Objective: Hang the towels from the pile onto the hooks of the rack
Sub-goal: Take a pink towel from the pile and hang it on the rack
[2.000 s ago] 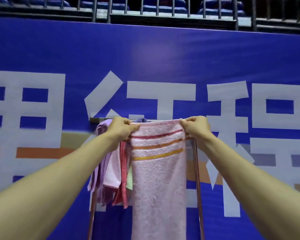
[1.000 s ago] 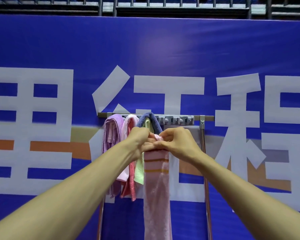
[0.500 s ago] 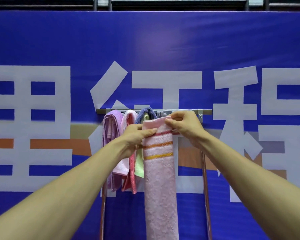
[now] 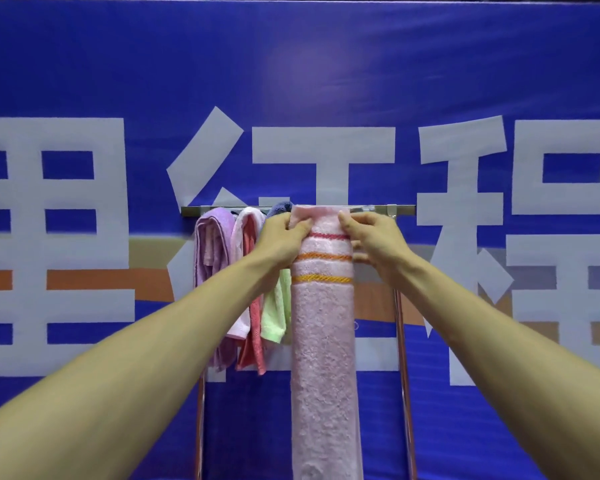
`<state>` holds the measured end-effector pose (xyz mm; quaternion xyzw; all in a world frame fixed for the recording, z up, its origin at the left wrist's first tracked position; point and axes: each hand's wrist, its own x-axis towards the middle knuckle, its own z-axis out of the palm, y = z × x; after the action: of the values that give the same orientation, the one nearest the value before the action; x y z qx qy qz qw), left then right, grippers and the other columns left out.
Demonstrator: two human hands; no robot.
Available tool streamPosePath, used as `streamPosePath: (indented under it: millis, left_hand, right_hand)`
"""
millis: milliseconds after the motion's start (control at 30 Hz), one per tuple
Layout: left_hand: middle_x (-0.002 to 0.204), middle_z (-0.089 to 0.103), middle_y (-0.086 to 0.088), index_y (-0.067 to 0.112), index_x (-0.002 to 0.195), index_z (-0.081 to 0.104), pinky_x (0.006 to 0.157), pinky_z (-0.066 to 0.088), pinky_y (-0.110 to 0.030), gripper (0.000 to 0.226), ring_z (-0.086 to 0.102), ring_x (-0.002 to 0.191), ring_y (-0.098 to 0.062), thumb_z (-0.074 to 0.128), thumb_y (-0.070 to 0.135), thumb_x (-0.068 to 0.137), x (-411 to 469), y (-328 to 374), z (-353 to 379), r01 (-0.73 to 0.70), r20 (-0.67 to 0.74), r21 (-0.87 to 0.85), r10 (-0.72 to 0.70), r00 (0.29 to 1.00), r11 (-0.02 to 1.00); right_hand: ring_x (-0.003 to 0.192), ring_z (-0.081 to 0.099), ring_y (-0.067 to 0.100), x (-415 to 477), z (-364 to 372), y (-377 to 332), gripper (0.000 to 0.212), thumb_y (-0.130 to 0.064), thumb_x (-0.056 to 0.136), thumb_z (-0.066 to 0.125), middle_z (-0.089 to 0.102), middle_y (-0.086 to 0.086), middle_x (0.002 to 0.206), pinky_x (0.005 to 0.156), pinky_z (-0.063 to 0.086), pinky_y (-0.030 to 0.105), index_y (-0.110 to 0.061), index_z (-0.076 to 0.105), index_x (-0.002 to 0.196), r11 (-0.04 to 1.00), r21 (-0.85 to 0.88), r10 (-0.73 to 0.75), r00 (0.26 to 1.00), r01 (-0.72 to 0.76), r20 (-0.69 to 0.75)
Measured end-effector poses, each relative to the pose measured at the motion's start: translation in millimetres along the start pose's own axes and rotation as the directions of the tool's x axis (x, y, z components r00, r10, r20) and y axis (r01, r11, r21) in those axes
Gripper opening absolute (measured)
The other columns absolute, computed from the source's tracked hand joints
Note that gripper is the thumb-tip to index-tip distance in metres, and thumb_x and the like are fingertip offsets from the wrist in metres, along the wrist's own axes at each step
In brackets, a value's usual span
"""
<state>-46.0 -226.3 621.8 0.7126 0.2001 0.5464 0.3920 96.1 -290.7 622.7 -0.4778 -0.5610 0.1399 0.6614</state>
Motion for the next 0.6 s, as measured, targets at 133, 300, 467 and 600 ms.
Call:
streamPosePath:
  millis: [133,300,467,600]
  left_hand:
    - [0.091,0.066,-0.009,0.011,0.09,0.065,0.082,0.055,-0.041,0.015,0.063,0.085,-0.023,0.052,0.015,0.096,15.6,-1.2,5.9,0.075,-0.079,-0.163,-0.089,0.993,0.984]
    - [0.086,0.064,-0.008,0.008,0.115,0.059,0.064,0.057,-0.033,0.022,0.063,0.074,-0.022,0.055,0.007,0.093,28.8,-21.5,6.9,0.12,-0.113,-0.349,-0.169,0.979,0.929]
    - [0.087,0.063,-0.009,0.004,0.113,0.057,0.046,0.053,-0.027,0.021,0.061,0.062,-0.017,0.053,0.006,0.093,30.5,-53.8,-0.8,0.254,-0.179,-0.457,-0.368,0.912,0.853]
    - [0.08,0.058,-0.007,0.003,0.125,0.049,0.038,0.05,-0.022,0.033,0.057,0.062,-0.014,0.042,-0.002,0.093,15.3,-79.8,-9.9,0.316,-0.204,-0.511,-0.47,0.859,0.799]
  right_hand:
    - [0.097,0.07,0.026,-14.1,-2.9,30.3,0.062,-0.06,0.076,0.059,0.073,0.008,0.108,0.085,0.056,0.043,-0.011,0.065,0.114,0.987,0.025,0.151,0.97,-0.158,0.193]
    - [0.098,0.068,0.018,-36.1,-5.9,82.0,0.046,-0.042,0.075,0.069,0.073,0.003,0.108,0.088,0.055,0.037,-0.01,0.069,0.109,0.957,-0.111,0.288,0.863,-0.266,0.415]
    - [0.086,0.068,0.016,-50.9,-4.1,117.4,0.025,-0.027,0.086,0.068,0.074,0.008,0.097,0.075,0.058,0.034,-0.004,0.071,0.094,0.952,-0.182,0.3,0.868,-0.246,0.395]
    - [0.083,0.062,0.02,-53.5,3.1,115.5,0.038,-0.027,0.089,0.066,0.068,0.01,0.091,0.069,0.049,0.03,0.01,0.066,0.098,0.96,-0.008,0.272,0.928,-0.279,0.255]
